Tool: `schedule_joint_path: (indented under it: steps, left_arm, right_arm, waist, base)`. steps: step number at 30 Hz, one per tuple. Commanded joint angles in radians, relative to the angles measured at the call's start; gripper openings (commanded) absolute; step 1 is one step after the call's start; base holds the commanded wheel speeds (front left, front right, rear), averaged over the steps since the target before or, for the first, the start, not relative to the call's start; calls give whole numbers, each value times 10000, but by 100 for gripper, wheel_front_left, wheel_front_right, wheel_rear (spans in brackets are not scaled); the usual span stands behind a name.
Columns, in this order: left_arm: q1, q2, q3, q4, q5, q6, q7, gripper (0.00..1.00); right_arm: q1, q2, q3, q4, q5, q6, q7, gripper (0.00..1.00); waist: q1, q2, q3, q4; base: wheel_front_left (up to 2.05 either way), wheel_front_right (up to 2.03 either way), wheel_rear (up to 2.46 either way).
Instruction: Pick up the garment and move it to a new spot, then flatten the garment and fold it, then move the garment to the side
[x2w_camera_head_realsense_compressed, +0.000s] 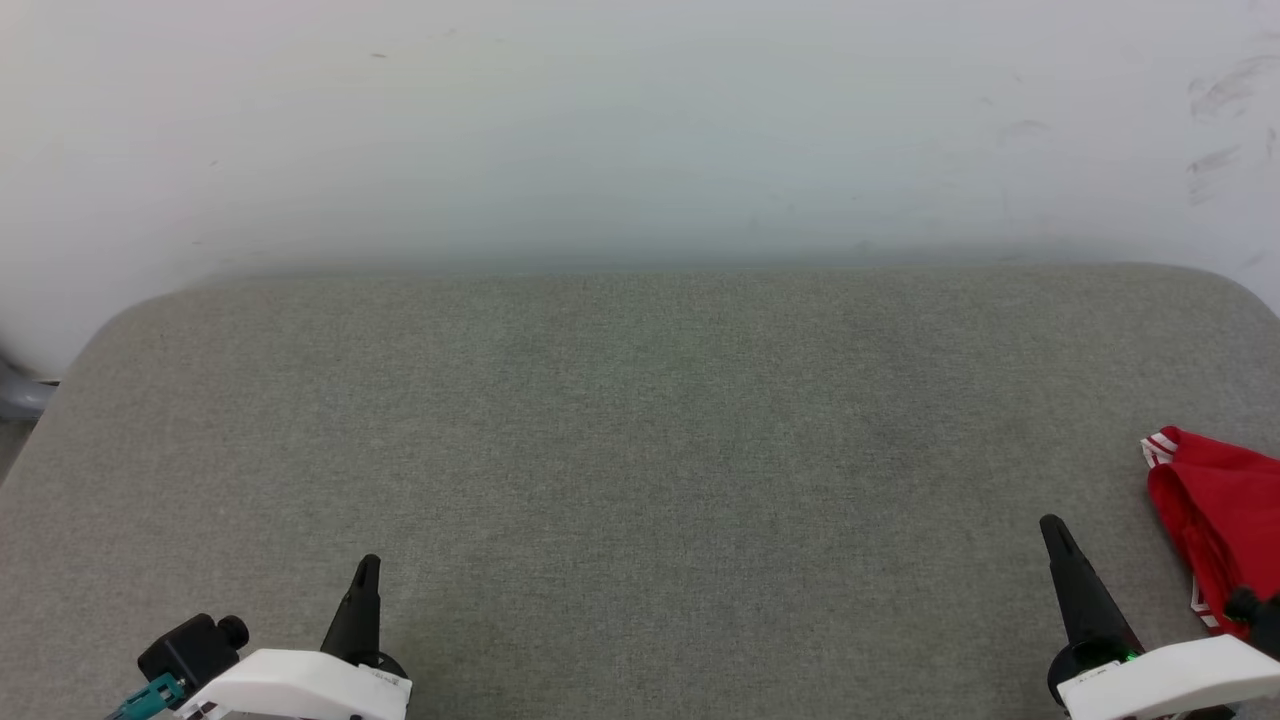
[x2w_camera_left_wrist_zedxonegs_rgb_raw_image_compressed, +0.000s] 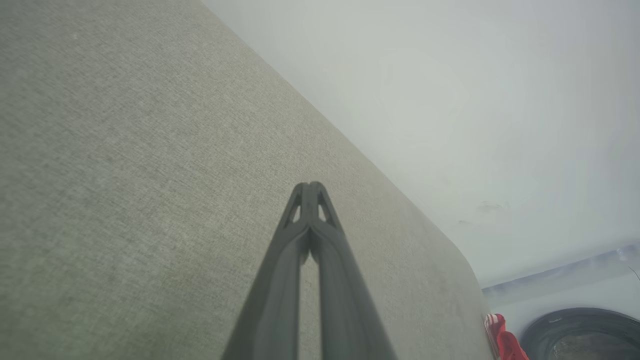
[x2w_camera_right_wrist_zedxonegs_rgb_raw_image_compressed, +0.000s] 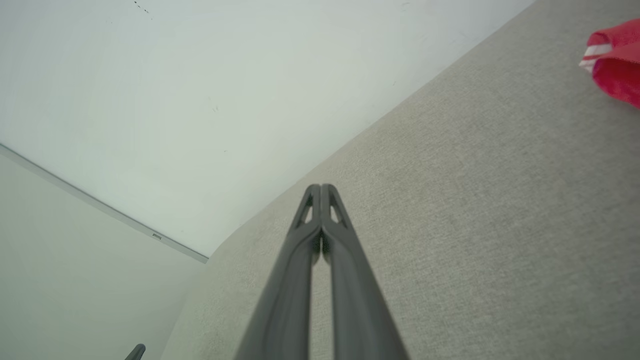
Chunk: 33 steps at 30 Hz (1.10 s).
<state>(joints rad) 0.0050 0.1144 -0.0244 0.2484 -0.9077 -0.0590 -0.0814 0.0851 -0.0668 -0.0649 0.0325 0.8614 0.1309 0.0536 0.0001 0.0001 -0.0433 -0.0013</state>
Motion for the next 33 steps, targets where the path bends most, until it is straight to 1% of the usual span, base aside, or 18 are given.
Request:
schedule_joint_path:
  steps: [1, 14, 33]
  left_arm:
    - [-288, -1, 86, -129, -235, -54, 48, 0]
    - [-489, -138, 368, -116, -1680, -207, 455, 0]
    - [-734, -309, 727, -97, -3491, -394, 975, 0]
  right_arm:
    - [-278, -86, -2, -49, 298, -1, -4, 0]
    - [-646, -99, -25, 410, 1897, -1, 59, 0]
    - [-1106, -95, -75, 986, 3882, -2, 155, 0]
  waist:
    - [0, -1, 5, 0]
    - [-1, -1, 78, 2]
    - [-1, -1, 184, 5]
  base:
    - [0, 0, 0]
    - [0, 0, 0]
    - [0, 0, 0]
